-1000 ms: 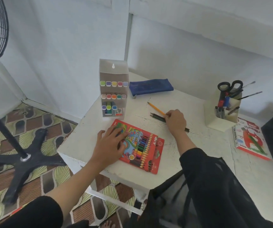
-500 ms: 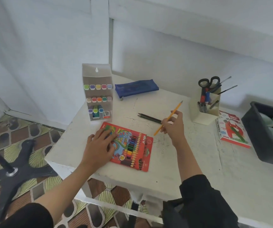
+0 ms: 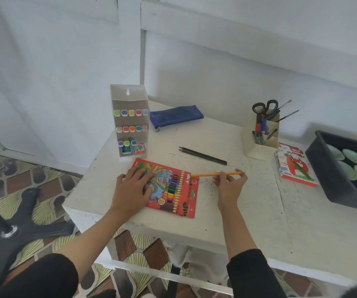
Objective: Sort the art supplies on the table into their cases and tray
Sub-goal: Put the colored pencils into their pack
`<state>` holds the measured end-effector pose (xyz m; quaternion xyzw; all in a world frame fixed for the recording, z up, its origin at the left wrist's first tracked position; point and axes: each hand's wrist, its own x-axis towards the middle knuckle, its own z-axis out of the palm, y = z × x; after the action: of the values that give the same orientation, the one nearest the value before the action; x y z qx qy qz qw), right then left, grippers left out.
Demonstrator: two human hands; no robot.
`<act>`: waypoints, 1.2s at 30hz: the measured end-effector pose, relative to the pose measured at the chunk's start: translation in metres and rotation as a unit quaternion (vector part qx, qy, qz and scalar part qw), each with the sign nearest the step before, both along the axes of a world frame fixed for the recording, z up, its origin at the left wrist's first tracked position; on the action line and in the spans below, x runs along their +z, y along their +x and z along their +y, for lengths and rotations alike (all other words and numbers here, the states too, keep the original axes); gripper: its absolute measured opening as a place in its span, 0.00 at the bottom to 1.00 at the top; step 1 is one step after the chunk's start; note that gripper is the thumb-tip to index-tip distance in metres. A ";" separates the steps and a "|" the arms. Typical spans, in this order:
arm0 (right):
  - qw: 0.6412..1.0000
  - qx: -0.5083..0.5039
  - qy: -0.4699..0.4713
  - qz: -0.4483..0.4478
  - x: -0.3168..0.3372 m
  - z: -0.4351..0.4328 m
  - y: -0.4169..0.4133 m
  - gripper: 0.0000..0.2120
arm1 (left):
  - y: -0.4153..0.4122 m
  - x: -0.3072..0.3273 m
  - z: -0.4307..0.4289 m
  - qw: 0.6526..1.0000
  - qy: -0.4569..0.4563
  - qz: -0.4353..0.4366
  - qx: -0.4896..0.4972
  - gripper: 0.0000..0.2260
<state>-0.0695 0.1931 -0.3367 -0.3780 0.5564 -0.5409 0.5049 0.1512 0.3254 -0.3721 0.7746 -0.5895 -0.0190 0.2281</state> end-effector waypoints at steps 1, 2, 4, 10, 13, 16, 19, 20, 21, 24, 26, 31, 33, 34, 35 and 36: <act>1.000 -0.008 0.002 0.000 0.001 0.003 0.000 0.22 | 0.000 0.000 0.000 1.000 0.003 0.000 -0.001 0.24; 1.000 -0.016 0.004 0.000 0.000 0.006 0.000 0.25 | 0.001 0.000 0.000 1.000 0.007 0.000 -0.002 0.24; 0.999 -0.031 0.005 -0.008 0.000 0.010 0.001 0.26 | 0.001 -0.001 0.000 1.000 0.012 0.000 -0.005 0.24; 0.998 -0.056 0.006 -0.019 -0.003 0.012 0.001 0.10 | 0.000 -0.001 0.002 1.000 0.000 0.001 -0.012 0.22; 0.998 -0.053 0.004 0.038 -0.004 0.011 0.000 0.08 | 0.001 -0.001 0.001 1.000 -0.003 0.003 -0.012 0.22; 0.983 0.006 -0.026 0.180 -0.009 0.011 -0.001 0.05 | 0.002 -0.001 0.001 1.000 -0.009 0.011 -0.015 0.23; 0.941 0.104 -0.070 0.314 -0.012 0.013 0.002 0.02 | 0.005 -0.001 0.002 0.999 -0.015 0.040 -0.019 0.25; 0.926 0.138 -0.077 0.342 -0.013 0.013 0.005 0.02 | 0.006 0.000 0.002 0.998 -0.013 0.051 -0.027 0.26; 0.912 0.166 -0.078 0.367 -0.013 0.014 0.008 0.03 | 0.007 0.000 0.002 0.997 -0.008 0.060 -0.038 0.28; 0.896 0.200 -0.075 0.389 -0.015 0.014 0.016 0.04 | 0.007 0.000 0.002 0.996 -0.005 0.063 -0.058 0.28; 0.907 0.190 -0.073 0.368 -0.012 0.017 0.016 0.04 | 0.007 -0.001 0.002 0.997 -0.016 0.045 -0.059 0.26; 0.934 0.177 -0.074 0.302 -0.004 0.024 0.016 0.09 | 0.006 -0.002 0.001 0.998 -0.017 0.023 -0.057 0.23; 0.936 0.177 -0.079 0.294 -0.005 0.026 0.017 0.09 | 0.005 -0.002 0.001 0.998 -0.017 0.021 -0.057 0.22; 0.936 0.180 -0.082 0.291 -0.005 0.027 0.016 0.09 | 0.005 -0.003 0.001 0.998 -0.018 0.020 -0.056 0.22; 0.935 0.187 -0.083 0.289 -0.004 0.028 0.016 0.09 | 0.004 -0.004 0.001 0.998 -0.018 0.019 -0.054 0.22; 0.933 0.198 -0.084 0.289 -0.004 0.026 0.014 0.09 | 0.005 -0.005 0.001 0.998 -0.019 0.018 -0.053 0.22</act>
<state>-0.0555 0.2194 -0.3408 -0.6615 0.5446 -0.3421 0.3858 0.1558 0.3260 -0.3767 0.7376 -0.6255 -0.0337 0.2522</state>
